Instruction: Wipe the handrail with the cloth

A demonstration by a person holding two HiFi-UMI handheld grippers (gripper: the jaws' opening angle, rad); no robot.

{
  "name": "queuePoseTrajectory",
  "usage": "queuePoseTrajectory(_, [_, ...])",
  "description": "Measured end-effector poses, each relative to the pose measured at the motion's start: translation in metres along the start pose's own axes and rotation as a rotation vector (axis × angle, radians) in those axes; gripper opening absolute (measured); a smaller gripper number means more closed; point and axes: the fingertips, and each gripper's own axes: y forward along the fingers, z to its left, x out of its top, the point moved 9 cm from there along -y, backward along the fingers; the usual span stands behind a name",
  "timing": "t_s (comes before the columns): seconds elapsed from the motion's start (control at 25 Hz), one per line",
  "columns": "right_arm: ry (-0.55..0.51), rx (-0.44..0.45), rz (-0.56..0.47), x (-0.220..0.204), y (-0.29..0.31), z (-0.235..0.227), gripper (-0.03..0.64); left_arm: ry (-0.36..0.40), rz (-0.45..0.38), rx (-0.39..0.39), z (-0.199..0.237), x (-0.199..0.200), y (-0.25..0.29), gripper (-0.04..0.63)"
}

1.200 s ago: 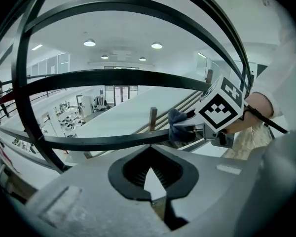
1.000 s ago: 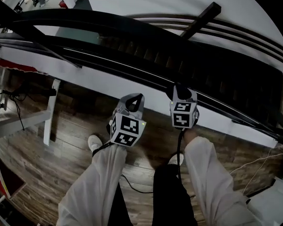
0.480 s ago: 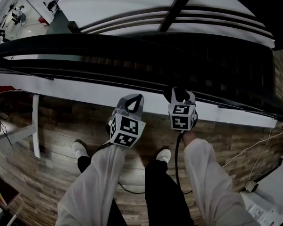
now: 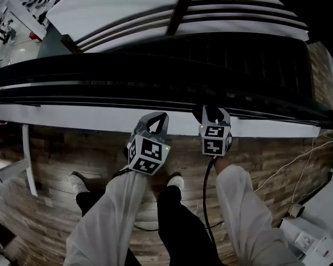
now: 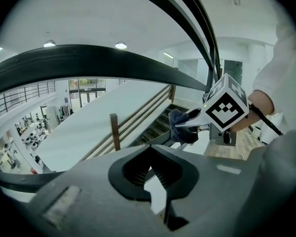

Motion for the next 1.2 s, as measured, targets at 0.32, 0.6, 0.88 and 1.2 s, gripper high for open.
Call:
queuePoseTrajectory(0.32, [-0.006, -0.026, -0.012, -0.029, -0.002, -0.069, 0.104, 0.058, 0.005, -0.059, -0.055, 0.029, 0.057, 0.0])
queuePoseTrajectory(0.6, [0.031, -0.051, 0.017, -0.052, -0.005, -0.105, 0.104, 0.111, 0.008, -0.108, -0.086, 0.047, 0.077, 0.0])
queuePoseTrajectory(0.88, [0.069, -0.06, 0.002, -0.067, -0.009, -0.138, 0.104, 0.16, 0.019, -0.137, -0.117, 0.058, 0.094, 0.0])
queuePoseTrajectory(1.2, [0.106, -0.106, 0.013, -0.1, -0.013, -0.203, 0.104, 0.18, 0.019, -0.211, -0.176, 0.067, 0.129, 0.0])
